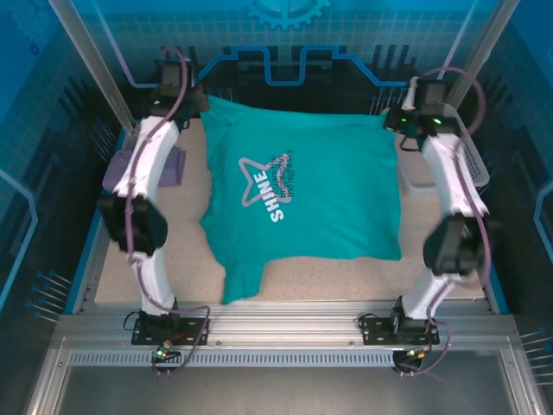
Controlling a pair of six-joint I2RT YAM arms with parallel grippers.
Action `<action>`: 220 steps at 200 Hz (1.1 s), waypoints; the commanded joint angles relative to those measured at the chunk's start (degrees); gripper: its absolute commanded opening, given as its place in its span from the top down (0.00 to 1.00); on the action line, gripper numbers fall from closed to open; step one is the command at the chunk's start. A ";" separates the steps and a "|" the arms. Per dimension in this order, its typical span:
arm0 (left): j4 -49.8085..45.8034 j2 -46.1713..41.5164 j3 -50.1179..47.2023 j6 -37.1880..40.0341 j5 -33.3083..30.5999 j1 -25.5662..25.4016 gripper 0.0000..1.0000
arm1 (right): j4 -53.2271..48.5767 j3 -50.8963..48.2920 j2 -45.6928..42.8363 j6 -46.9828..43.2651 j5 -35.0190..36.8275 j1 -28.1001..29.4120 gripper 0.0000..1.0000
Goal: Fold the inside-out t-shirt
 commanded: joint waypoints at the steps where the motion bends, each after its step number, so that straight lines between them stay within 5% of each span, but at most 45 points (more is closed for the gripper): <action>1: -4.26 14.75 15.63 -3.53 4.05 0.96 0.75 | -1.51 14.01 17.97 -0.74 5.71 1.26 0.81; 17: -11.96 23.45 28.12 -5.34 7.02 0.87 0.64 | -8.52 25.84 28.13 -1.88 6.91 2.14 0.73; 33: -13.25 22.16 25.35 -6.29 7.79 0.77 0.56 | -9.41 25.83 28.99 -3.88 7.97 3.70 0.68; 83: 19.93 -17.05 -40.26 -22.33 18.68 0.38 0.45 | -5.98 -8.29 5.51 -2.96 5.77 9.12 0.62; 103: 25.39 -28.78 -56.98 -27.65 21.18 -1.10 0.43 | -5.28 -25.98 -5.49 -0.53 4.82 9.69 0.60; 152: 13.85 -45.96 -72.30 -24.50 20.57 -12.29 0.41 | -6.55 -49.58 -21.67 2.78 4.74 0.54 0.55; 189: 2.96 -55.28 -78.96 -26.98 15.77 -20.65 0.39 | -6.04 -53.74 -20.06 3.67 2.25 -1.18 0.54; 220: -3.61 -61.57 -83.14 -29.82 13.66 -22.93 0.38 | -4.74 -53.79 -15.85 3.54 -0.43 -1.35 0.60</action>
